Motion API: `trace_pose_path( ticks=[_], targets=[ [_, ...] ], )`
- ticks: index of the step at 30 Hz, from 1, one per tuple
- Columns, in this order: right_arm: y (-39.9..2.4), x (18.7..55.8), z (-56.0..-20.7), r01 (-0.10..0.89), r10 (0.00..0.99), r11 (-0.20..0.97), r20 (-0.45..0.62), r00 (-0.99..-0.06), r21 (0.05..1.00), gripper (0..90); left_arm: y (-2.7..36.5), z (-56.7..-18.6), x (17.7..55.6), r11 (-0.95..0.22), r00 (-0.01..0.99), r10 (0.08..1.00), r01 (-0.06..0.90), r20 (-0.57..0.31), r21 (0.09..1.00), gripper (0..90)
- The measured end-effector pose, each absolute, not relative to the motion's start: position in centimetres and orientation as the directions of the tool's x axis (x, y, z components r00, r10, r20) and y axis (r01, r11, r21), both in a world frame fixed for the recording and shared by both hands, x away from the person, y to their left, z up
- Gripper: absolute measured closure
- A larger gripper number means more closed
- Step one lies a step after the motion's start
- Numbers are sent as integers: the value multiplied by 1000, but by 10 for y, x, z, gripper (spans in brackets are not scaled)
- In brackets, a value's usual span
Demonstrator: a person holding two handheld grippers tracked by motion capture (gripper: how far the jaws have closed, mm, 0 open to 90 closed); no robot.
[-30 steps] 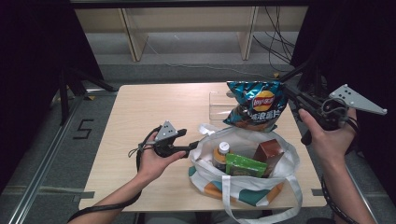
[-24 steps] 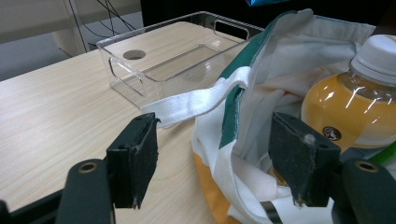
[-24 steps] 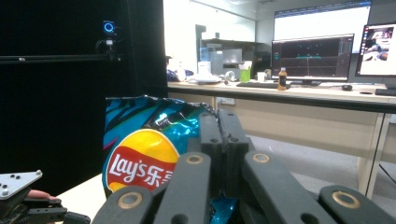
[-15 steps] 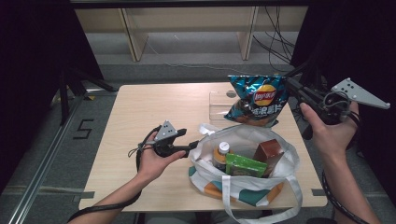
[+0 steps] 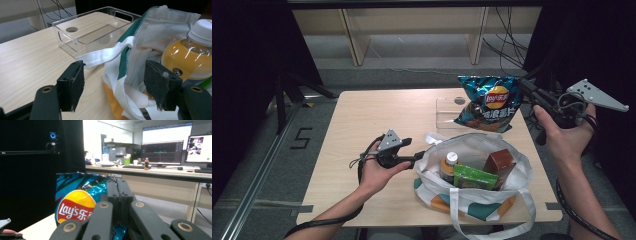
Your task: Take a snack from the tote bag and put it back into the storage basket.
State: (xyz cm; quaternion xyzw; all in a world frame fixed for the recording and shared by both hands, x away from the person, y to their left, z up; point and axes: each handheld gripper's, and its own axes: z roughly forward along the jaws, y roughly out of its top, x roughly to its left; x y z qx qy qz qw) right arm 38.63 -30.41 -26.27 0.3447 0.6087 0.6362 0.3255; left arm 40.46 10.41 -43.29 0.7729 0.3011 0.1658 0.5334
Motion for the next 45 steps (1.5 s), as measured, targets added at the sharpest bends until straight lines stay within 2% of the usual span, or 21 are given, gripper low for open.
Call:
trace_pose_path(
  ticks=[45],
  targets=[
    [-309, 420, -270, 48, 862, -75, 89, -499, 996, 900, 105, -431, 405, -247, 761, 646, 285, -62, 926, 317]
  ],
)
